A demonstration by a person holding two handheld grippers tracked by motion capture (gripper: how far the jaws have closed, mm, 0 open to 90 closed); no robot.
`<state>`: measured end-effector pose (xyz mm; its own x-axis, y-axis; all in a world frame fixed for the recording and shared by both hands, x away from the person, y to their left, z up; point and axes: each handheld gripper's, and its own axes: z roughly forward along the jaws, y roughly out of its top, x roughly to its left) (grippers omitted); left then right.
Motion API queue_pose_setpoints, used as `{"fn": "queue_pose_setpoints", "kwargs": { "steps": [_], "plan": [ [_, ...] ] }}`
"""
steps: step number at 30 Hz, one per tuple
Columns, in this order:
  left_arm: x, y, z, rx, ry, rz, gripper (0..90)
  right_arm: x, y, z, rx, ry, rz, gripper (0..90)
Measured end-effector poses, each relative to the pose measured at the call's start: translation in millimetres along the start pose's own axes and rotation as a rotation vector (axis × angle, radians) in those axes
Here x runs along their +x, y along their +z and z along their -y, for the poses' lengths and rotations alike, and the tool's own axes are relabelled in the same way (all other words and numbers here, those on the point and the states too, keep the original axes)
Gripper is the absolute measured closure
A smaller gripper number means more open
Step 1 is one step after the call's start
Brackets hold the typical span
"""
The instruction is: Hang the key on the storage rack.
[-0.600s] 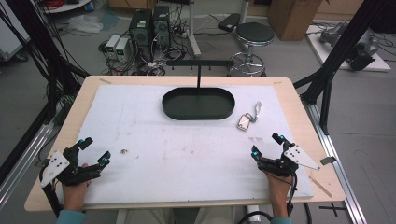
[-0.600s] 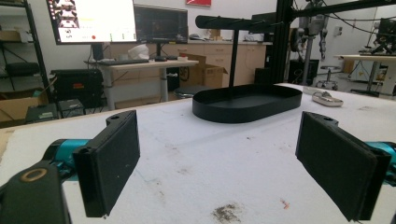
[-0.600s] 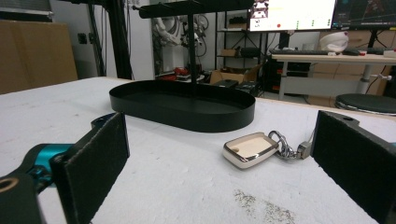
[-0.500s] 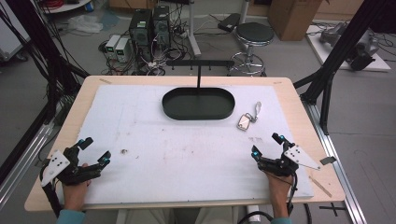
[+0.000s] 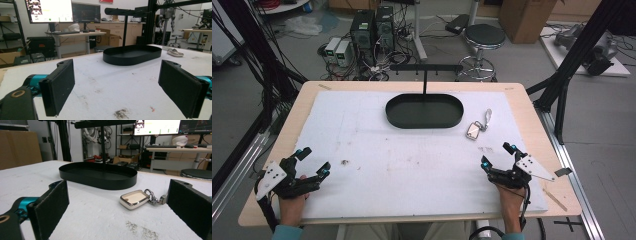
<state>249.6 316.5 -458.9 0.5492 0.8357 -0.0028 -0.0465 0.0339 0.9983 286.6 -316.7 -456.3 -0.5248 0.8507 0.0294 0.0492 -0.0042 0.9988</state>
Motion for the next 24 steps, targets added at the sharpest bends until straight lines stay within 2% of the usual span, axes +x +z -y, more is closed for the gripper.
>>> {"fn": "queue_pose_setpoints", "kwargs": {
  "steps": [3, 6, 8, 11, 18, 20, 22, 23, 24],
  "plan": [
    [-0.1, -0.1, 0.0, 0.0, 0.002, 0.0, 14.1, 0.0, 0.5, -0.4, 0.006, 0.004, 0.0, 3.8],
    [0.0, -0.1, 0.0, -0.002, 0.001, 0.0, 14.1, -1.5, 3.5, -2.0, 0.041, 0.021, -0.007, 3.9],
    [-0.1, -0.3, 0.1, -0.004, 0.0, 0.002, 14.1, -2.5, 6.0, -3.8, 0.078, -0.008, 0.002, 4.0],
    [0.1, -0.1, 0.1, -0.002, -0.001, 0.001, 14.1, -4.7, 10.5, -10.5, 0.116, -0.022, 0.003, 4.6],
    [0.2, 0.0, 0.0, 0.0, -0.002, 0.001, 14.1, -17.9, 21.8, -38.5, 0.188, -0.027, 0.032, 4.5],
    [0.1, 0.1, 0.0, 0.0, -0.002, 0.0, 14.1, -23.0, 25.9, -47.8, 0.212, 0.004, 0.031, 4.5],
    [0.2, 0.0, -0.1, 0.002, -0.002, 0.001, 14.1, -31.0, 33.5, -61.9, 0.236, 0.007, 0.032, 4.5],
    [0.2, 0.1, 0.0, 0.001, -0.002, 0.0, 14.1, -31.0, 33.5, -61.9, 0.236, 0.007, 0.032, 4.5],
    [0.3, 0.0, -0.1, 0.003, -0.002, 0.001, 14.1, -35.6, 39.5, -70.9, 0.261, 0.006, 0.04, 4.5]
  ]
}}
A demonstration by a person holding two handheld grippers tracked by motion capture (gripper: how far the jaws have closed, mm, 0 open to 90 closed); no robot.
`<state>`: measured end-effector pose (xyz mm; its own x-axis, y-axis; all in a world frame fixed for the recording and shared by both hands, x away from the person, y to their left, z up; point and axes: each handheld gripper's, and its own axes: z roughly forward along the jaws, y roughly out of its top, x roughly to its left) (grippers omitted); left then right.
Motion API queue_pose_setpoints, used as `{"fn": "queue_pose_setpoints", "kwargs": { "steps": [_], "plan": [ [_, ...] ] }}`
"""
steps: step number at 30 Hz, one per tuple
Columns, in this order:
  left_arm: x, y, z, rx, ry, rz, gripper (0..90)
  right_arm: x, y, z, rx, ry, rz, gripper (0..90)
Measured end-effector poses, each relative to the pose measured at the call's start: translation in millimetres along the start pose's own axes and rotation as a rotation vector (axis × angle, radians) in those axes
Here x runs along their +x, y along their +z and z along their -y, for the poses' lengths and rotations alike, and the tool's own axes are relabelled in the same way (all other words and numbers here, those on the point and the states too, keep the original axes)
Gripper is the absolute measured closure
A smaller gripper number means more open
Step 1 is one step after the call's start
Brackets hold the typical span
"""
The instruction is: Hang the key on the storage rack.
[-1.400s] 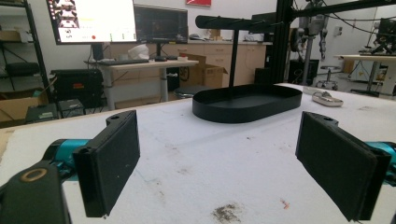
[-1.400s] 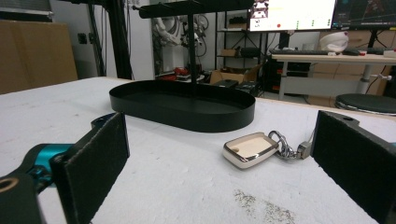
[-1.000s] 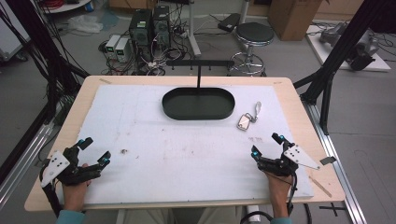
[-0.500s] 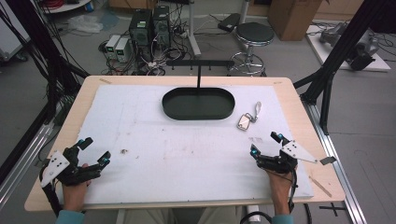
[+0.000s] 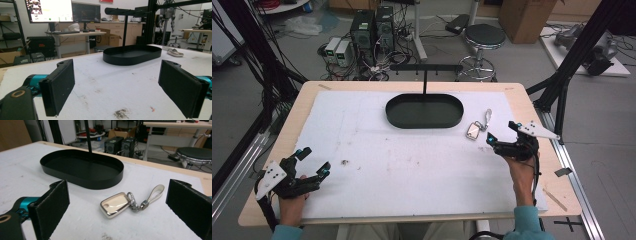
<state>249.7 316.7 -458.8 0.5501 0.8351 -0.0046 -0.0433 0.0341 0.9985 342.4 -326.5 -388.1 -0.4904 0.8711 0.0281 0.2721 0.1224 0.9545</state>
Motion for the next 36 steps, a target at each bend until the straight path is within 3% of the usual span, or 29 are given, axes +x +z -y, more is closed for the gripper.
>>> {"fn": "queue_pose_setpoints", "kwargs": {
  "steps": [4, 6, 17, 18, 19, 23, 29, 36],
  "plan": [
    [0.1, 0.1, 0.1, -0.001, -0.001, 0.001, 14.1, -6.5, 7.8, -15.4, 0.044, -0.003, 0.012, 4.5],
    [0.1, 0.0, 0.1, 0.0, -0.003, 0.0, 14.1, -11.5, 15.5, -26.7, 0.089, 0.021, 0.019, 4.5],
    [0.1, -0.2, 0.1, -0.002, 0.0, 0.0, 14.1, -28.6, 47.3, -53.7, 0.246, 0.027, 0.037, 4.6],
    [0.1, -0.1, 0.1, -0.002, 0.001, 0.0, 14.1, -30.7, 53.7, -56.5, 0.289, 0.032, 0.046, 4.6],
    [0.0, -0.1, 0.1, -0.003, 0.0, 0.001, 14.1, -30.7, 53.7, -56.5, 0.289, 0.032, 0.046, 4.6],
    [0.1, -0.2, 0.1, -0.002, 0.001, 0.001, 14.1, -36.4, 68.4, -61.2, 0.382, 0.05, 0.058, 4.7],
    [-0.1, -0.3, 0.2, -0.006, 0.001, 0.0, 14.1, -43.9, 81.1, -64.6, 0.433, 0.081, 0.074, 4.7],
    [0.1, -0.2, 0.2, -0.004, 0.002, 0.0, 14.1, -47.7, 104.2, -63.3, 0.533, 0.107, 0.108, 4.7]
  ]
}}
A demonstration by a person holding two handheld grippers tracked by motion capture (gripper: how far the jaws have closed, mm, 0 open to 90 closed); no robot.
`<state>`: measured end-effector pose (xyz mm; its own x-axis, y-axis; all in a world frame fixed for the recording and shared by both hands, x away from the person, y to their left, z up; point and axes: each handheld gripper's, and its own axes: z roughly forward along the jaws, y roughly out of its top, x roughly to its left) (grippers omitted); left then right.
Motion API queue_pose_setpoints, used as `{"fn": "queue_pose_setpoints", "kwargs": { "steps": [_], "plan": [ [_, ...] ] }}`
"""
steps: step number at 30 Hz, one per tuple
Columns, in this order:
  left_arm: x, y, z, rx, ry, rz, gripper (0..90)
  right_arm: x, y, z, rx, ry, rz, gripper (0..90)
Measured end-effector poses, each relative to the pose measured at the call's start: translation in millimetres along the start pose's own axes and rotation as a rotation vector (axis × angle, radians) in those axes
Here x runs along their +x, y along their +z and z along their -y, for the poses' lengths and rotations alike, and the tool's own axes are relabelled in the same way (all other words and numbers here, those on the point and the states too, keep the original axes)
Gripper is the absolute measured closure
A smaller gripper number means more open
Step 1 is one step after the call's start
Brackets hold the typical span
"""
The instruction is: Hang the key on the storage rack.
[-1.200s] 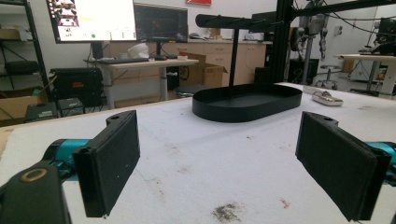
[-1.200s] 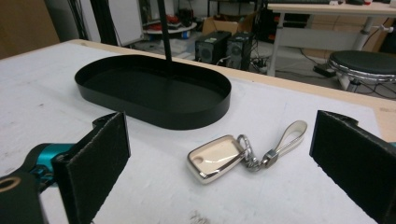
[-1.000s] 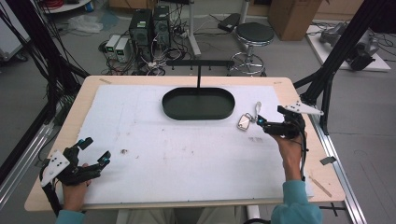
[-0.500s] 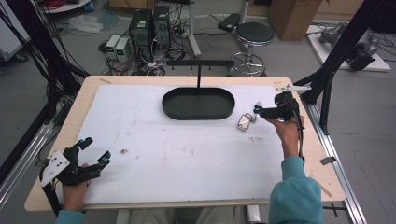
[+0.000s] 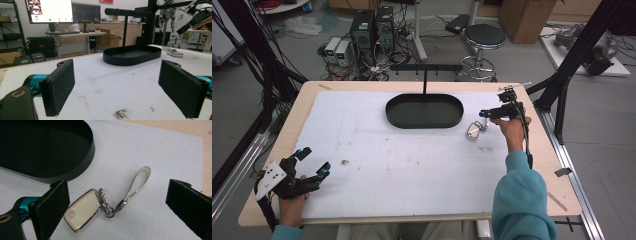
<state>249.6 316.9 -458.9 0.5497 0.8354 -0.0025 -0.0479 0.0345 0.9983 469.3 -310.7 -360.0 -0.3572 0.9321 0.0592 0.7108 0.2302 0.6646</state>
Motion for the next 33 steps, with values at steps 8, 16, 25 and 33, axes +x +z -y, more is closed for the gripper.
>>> {"fn": "queue_pose_setpoints", "kwargs": {
  "steps": [8, 16, 25, 33],
  "plan": [
    [0.0, 0.1, 0.0, 0.001, -0.001, 0.0, 14.1, -4.0, 22.1, -0.4, 0.072, 0.056, 0.03, 6.1],
    [0.0, 0.1, 0.0, 0.001, -0.001, 0.0, 14.1, -11.2, 35.6, 2.0, 0.115, 0.088, 0.054, 7.6],
    [0.0, 0.0, -0.1, 0.002, -0.001, 0.001, 14.1, -12.9, 43.2, 4.3, 0.162, 0.111, 0.055, 24.9],
    [-0.1, 0.1, 0.0, 0.001, -0.001, 0.002, 14.1, -12.2, 50.9, 6.4, 0.196, 0.163, 0.077, 39.5]
  ]
}}
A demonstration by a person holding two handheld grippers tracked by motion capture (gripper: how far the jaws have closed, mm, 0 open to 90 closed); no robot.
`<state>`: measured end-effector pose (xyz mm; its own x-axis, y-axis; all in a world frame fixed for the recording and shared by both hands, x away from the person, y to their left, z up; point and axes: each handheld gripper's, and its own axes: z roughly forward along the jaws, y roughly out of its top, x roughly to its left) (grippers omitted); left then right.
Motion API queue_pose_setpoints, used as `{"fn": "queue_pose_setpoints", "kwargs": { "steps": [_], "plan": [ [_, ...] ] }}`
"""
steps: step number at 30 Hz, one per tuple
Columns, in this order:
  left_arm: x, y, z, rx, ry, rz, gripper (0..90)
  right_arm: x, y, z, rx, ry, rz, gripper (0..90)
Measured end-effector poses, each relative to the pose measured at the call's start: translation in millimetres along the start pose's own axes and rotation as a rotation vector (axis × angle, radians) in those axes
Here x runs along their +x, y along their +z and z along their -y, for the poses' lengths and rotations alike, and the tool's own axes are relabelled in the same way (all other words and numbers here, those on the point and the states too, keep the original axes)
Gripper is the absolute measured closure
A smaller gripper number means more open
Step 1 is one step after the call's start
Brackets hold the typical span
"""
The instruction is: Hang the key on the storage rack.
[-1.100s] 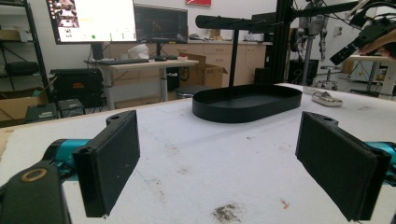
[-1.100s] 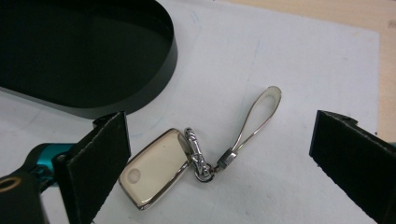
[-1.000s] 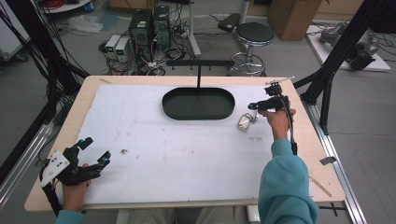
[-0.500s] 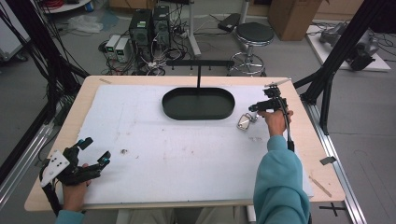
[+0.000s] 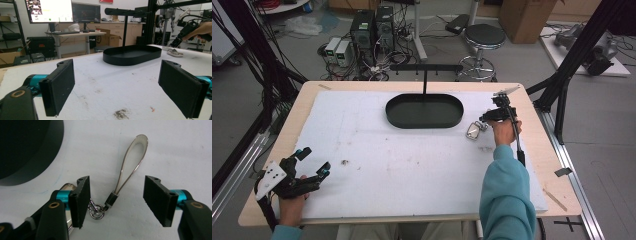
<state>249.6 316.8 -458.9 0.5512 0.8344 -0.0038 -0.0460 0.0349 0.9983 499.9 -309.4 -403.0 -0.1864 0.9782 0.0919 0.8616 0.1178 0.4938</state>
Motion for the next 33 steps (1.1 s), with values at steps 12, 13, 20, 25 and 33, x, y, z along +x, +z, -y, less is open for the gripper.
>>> {"fn": "queue_pose_setpoints", "kwargs": {
  "steps": [12, 13, 20, 25, 33],
  "plan": [
    [-0.2, 0.2, -0.1, 0.001, 0.0, -0.001, 14.1, -0.8, 9.5, 1.0, 0.047, 0.057, 0.019, 56.4],
    [-0.1, 0.1, -0.1, 0.003, 0.001, -0.001, 14.1, -1.6, 10.2, 1.3, 0.049, 0.065, 0.018, 58.1],
    [-0.2, 0.2, -0.1, 0.002, 0.001, -0.001, 14.1, -3.6, 14.2, 2.3, 0.077, 0.108, -0.013, 67.4],
    [-0.2, 0.2, -0.1, 0.002, 0.001, -0.001, 14.1, -2.2, 15.7, 2.2, 0.09, 0.111, -0.02, 73.1],
    [-0.2, 0.2, -0.1, 0.002, 0.0, -0.001, 14.1, 1.6, 14.8, 2.5, 0.116, 0.087, 0.004, 81.9]
  ]
}}
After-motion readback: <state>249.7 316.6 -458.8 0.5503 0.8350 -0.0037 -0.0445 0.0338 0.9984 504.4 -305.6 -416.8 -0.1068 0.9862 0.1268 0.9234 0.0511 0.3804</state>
